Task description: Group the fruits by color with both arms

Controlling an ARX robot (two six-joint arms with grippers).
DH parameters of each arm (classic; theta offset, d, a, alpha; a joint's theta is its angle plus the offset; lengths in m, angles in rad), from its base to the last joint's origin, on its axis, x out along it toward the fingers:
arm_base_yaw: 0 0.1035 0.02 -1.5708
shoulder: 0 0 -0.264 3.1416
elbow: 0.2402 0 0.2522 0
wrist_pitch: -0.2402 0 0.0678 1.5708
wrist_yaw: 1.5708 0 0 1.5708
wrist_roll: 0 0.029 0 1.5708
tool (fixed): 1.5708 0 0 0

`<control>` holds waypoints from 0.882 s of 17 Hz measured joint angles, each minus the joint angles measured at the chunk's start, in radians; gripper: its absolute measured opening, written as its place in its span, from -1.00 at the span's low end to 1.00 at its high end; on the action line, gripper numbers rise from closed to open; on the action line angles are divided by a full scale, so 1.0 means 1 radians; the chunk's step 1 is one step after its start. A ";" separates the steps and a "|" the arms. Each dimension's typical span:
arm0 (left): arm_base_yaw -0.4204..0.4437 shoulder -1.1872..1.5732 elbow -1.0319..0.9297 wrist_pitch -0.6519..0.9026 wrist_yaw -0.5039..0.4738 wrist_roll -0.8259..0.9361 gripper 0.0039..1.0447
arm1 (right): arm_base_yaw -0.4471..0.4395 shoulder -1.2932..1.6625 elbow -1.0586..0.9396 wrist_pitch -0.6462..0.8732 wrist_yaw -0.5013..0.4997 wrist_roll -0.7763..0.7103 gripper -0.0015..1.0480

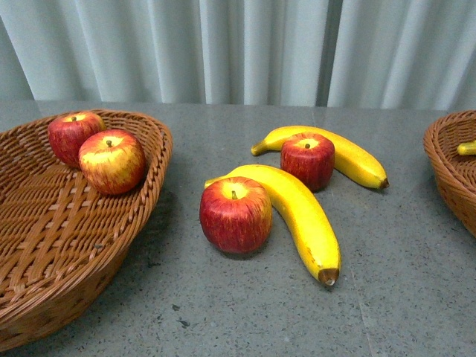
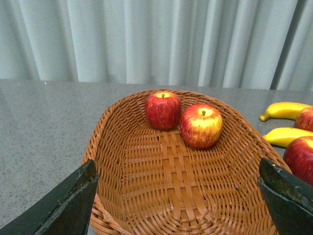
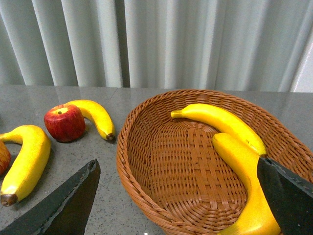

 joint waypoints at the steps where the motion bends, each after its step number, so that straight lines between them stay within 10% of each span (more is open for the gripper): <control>1: 0.000 0.000 0.000 0.000 0.000 0.000 0.88 | 0.000 0.000 0.000 0.000 0.000 0.000 0.87; 12: 0.000 0.000 0.000 0.000 0.000 0.000 0.88 | 0.000 0.000 0.000 0.000 0.000 0.000 0.87; 15: -0.158 0.220 0.151 -0.286 -0.317 -0.119 0.88 | 0.000 0.000 0.000 0.001 -0.001 0.000 0.87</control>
